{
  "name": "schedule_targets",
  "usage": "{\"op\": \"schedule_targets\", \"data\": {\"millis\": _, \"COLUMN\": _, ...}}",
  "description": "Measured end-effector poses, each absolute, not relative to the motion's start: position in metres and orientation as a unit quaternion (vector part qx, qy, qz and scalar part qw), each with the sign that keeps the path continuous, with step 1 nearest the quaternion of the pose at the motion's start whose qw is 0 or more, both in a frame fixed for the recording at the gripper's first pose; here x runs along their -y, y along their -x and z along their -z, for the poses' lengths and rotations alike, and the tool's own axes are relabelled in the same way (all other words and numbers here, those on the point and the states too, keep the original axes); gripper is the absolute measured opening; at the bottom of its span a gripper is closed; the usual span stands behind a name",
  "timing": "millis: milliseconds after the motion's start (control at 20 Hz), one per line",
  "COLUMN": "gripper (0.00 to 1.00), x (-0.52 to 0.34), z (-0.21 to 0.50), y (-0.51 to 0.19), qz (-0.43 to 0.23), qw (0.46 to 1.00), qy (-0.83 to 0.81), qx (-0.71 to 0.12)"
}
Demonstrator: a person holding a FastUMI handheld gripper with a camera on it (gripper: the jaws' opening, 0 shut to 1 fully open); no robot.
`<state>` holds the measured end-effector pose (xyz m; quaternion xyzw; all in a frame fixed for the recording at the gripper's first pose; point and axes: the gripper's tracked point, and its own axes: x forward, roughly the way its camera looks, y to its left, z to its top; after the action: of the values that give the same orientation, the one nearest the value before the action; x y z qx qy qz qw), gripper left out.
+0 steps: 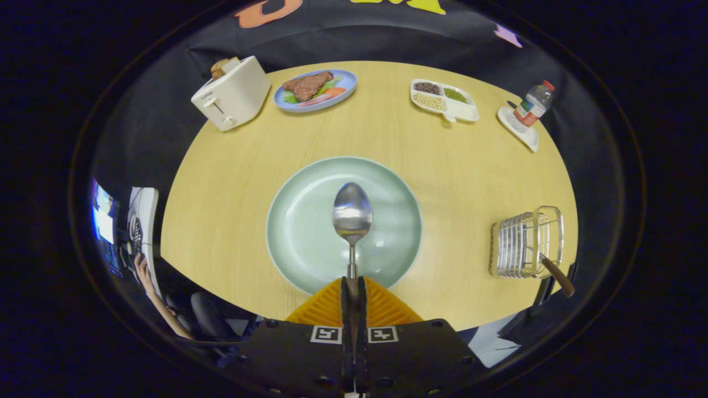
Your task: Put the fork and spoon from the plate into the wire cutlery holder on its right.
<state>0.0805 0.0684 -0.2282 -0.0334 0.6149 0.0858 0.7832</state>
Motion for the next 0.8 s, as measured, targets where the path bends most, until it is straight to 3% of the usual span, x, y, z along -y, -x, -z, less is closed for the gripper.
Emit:
{"op": "schedule_targets", "data": {"millis": 400, "gripper": 0.02, "x": 0.039, "z": 0.176, "y": -0.089, "qz": -0.045, "qw": 0.812, "qy": 0.012, "qx": -0.582}}
{"op": "schedule_targets", "data": {"millis": 800, "gripper": 0.02, "x": 0.116, "z": 0.176, "y": -0.089, "qz": -0.005, "qw": 0.804, "qy": -0.015, "qx": -0.595}}
